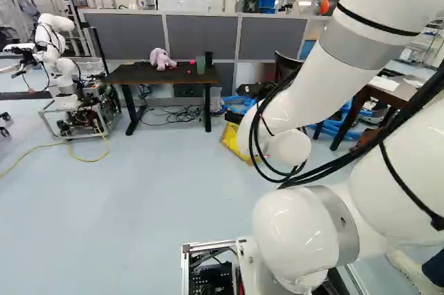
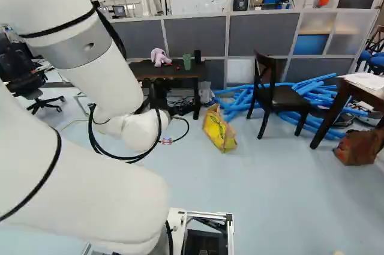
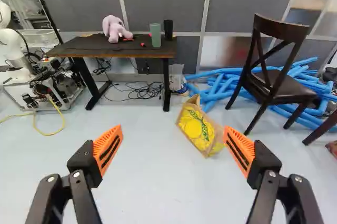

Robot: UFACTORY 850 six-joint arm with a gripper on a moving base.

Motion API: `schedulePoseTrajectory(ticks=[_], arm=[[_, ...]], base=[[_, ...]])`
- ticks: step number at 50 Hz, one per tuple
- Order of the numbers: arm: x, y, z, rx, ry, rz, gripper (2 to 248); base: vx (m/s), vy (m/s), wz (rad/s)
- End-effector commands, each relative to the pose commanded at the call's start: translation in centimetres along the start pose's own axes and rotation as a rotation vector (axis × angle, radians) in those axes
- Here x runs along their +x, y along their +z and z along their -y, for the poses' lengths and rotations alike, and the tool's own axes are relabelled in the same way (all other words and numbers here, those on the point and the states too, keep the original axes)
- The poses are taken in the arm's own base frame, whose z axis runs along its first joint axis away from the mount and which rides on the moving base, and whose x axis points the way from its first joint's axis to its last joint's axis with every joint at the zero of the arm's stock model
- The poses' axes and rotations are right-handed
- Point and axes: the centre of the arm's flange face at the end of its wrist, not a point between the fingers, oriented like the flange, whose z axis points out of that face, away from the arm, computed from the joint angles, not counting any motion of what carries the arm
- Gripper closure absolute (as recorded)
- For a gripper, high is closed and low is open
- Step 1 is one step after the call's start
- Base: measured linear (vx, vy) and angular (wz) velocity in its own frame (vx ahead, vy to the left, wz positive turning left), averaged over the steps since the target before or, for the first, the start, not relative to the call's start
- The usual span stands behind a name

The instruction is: Pick up the bag on the ground and place it on the table

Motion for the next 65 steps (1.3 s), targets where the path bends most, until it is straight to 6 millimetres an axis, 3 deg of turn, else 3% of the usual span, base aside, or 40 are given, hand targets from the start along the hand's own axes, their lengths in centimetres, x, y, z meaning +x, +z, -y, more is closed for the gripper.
schedulePoseTrajectory(ticks=[38,65], arm=[[0.0,0.0,0.0,0.0,0.0,0.0,3],[0.0,0.0,0.0,0.0,0.0,0.0,3]], base=[[0.254,0.0,-0.024],[0.257,-0.021,-0.131]])
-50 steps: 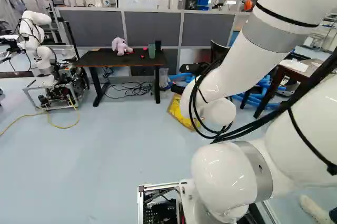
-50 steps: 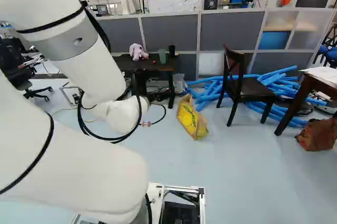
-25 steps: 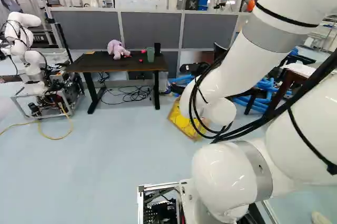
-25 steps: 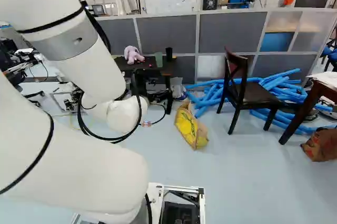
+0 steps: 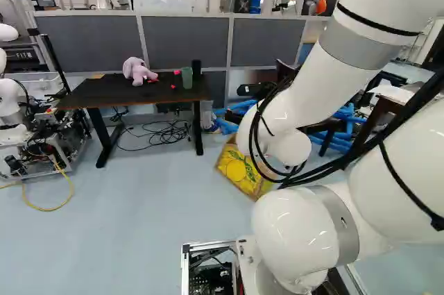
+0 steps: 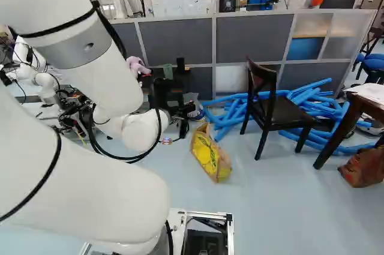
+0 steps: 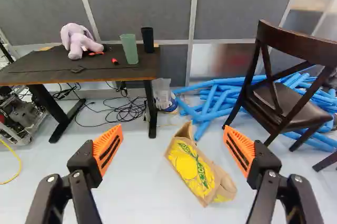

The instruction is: Pick up the bag on the ground and place it on the table

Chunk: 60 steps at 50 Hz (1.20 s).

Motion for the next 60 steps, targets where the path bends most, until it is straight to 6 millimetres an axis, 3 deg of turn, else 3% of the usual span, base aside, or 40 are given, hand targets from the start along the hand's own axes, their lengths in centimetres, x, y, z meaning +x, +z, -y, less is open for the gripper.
schedulePoseTrajectory(ticks=[14,39,60], arm=[[0.0,0.0,0.0,0.0,0.0,0.0,3],[1.6,3.4,-0.2,-0.006,0.002,0.014,3],[2.3,7.3,-1.6,-0.044,0.016,0.046,3]], base=[[0.245,0.001,-0.021],[0.035,0.002,-0.004],[0.0,0.0,0.0]])
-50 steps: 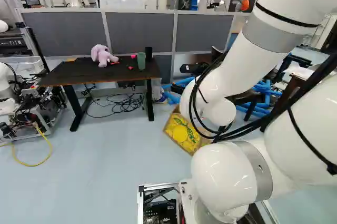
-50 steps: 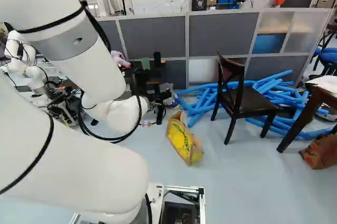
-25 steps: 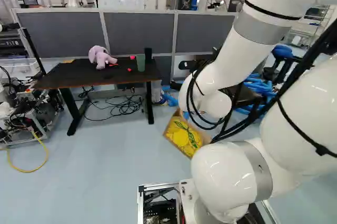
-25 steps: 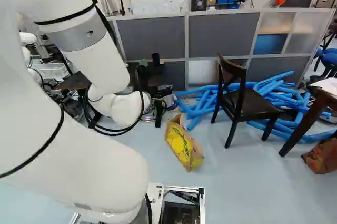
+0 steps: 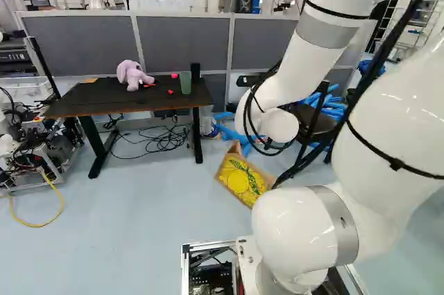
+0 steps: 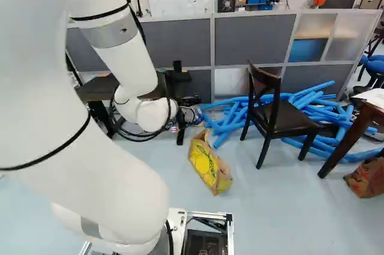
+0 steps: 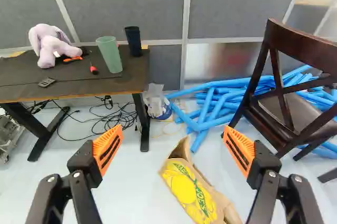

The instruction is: Pick up the bag on the ground and place it on the table

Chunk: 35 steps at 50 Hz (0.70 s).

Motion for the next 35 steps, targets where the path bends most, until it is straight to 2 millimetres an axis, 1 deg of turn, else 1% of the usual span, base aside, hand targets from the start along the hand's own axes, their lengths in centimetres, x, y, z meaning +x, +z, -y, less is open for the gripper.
schedulePoseTrajectory(ticks=[35], arm=[[-0.7,8.2,-2.8,-0.06,0.026,0.075,3]], base=[[0.0,0.0,0.0]])
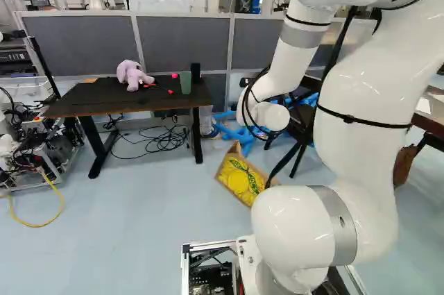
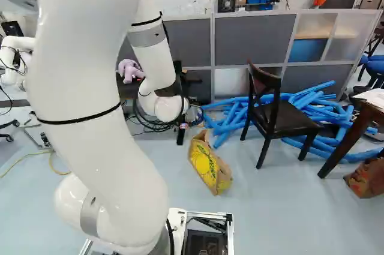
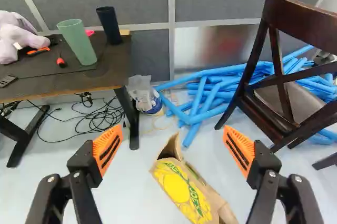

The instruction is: Pick up the bag on the ground and place it on the table

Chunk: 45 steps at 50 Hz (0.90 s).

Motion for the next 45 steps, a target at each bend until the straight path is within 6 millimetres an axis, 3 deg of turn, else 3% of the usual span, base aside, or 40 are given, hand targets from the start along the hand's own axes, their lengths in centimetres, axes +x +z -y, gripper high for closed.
schedulePoseTrajectory(ticks=[45], arm=[[-1.9,11.4,-2.4,-0.008,-0.008,0.119,3]], base=[[0.0,0.0,0.0]])
